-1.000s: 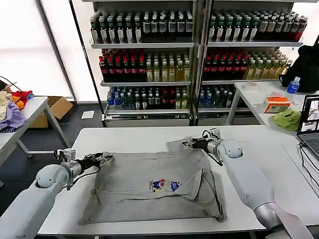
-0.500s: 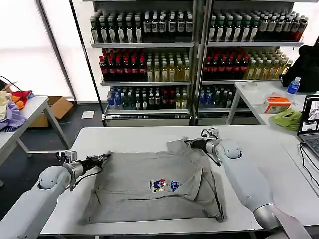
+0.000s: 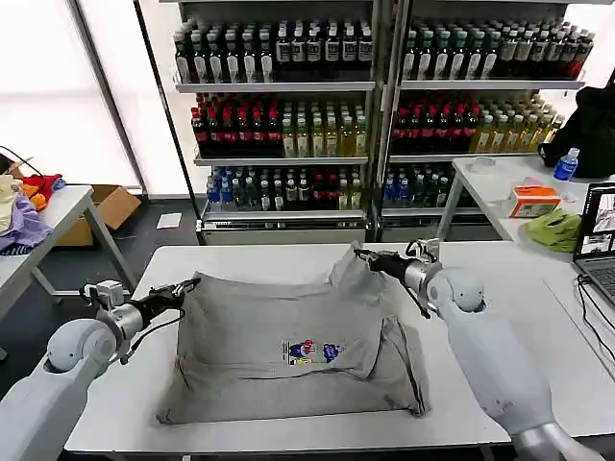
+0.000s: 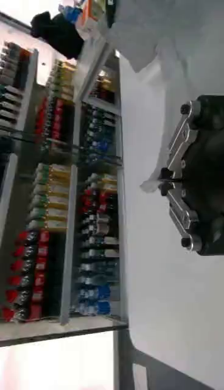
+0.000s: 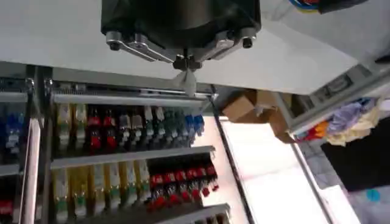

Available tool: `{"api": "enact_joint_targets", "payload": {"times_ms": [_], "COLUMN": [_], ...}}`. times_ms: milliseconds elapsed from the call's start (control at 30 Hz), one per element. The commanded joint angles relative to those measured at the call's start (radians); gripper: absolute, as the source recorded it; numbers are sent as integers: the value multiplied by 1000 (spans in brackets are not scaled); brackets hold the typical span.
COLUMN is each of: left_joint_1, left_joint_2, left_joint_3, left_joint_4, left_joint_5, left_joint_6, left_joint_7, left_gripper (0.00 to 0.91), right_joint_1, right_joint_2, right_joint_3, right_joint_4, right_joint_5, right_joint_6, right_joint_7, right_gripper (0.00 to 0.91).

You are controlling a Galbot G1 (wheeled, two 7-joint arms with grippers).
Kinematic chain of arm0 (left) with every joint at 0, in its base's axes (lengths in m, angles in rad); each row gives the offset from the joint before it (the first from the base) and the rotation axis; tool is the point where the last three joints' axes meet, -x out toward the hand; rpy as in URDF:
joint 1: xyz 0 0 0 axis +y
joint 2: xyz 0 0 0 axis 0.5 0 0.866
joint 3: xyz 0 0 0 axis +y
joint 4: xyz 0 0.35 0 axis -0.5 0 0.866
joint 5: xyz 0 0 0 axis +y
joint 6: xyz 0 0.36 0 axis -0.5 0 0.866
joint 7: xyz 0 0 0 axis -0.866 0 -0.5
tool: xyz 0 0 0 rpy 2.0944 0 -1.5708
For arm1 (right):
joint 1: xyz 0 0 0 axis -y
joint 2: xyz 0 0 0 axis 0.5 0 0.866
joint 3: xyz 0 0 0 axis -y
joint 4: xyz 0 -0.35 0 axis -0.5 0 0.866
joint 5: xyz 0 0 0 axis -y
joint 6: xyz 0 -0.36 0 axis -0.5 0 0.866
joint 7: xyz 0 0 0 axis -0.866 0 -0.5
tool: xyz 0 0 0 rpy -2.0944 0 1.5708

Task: Fold and organize the clothes.

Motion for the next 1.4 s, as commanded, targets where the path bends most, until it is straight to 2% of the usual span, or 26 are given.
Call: {"api": "enact_joint_targets", "payload": {"times_ms": [33, 233, 333, 467, 633, 667, 700, 733, 767, 900, 967, 1033, 1067, 1100, 1233, 1267, 1400], "left_joint_1": [302, 547, 642, 740, 836, 845, 855, 857, 855, 830, 819, 811, 812, 813, 816, 812, 782], "left_joint_2": [11, 9, 4, -8, -42, -50, -54, -57, -61, -69, -71, -78, -86, -97, -173, -197, -330], "left_joint_3": [-197, -314, -359, -410, -404, -395, -391, -388, -383, -409, -444, -474, -501, -516, -495, -475, -381], "left_joint_4": [-303, -442, -486, -515, -539, -547, -548, -548, -547, -561, -575, -589, -601, -615, -657, -660, -628], "left_joint_5": [1, 31, 69, 106, 179, 208, 229, 244, 259, 244, 234, 216, 177, 160, 167, 171, 260], "left_joint_6": [12, 89, 108, 110, 110, 110, 110, 110, 110, 110, 110, 110, 110, 110, 87, 73, 22], "left_joint_7": [-91, -151, -153, -145, -121, -122, -120, -115, -112, -132, -150, -165, -185, -205, -276, -298, -321], "left_gripper": [20, 20, 10, 10, 10, 81, 907, 907, 907, 907, 907, 907, 907, 907, 907, 907, 907], "right_joint_1": [-298, -585, -689, -836, -971, -987, -993, -995, -993, -961, -937, -914, -900, -889, -857, -851, -866], "right_joint_2": [-97, -120, -114, -91, -47, -43, -38, -34, -31, -29, -37, -40, -39, -37, -6, 12, 56], "right_joint_3": [131, 304, 358, 400, 417, 413, 408, 403, 399, 397, 412, 422, 431, 439, 444, 452, 479], "right_joint_4": [362, 516, 570, 643, 712, 715, 713, 707, 706, 722, 735, 730, 712, 699, 629, 608, 562], "right_joint_5": [83, 94, 93, 93, 50, 32, 15, 10, 11, 21, 26, -1, -41, -70, -156, -198, -209], "right_joint_6": [1, 2, 2, 3, 3, 4, 4, 4, 4, 5, 28, 85, 179, 215, 461, 499, 533], "right_joint_7": [51, 71, 88, 102, 114, 120, 125, 130, 143, 170, 163, 141, 113, 98, 88, 83, 74], "right_gripper": [0, 0, 0, 0, 0, 0, 181, 846, 907, 907, 907, 907, 907, 907, 907, 907, 907]}}
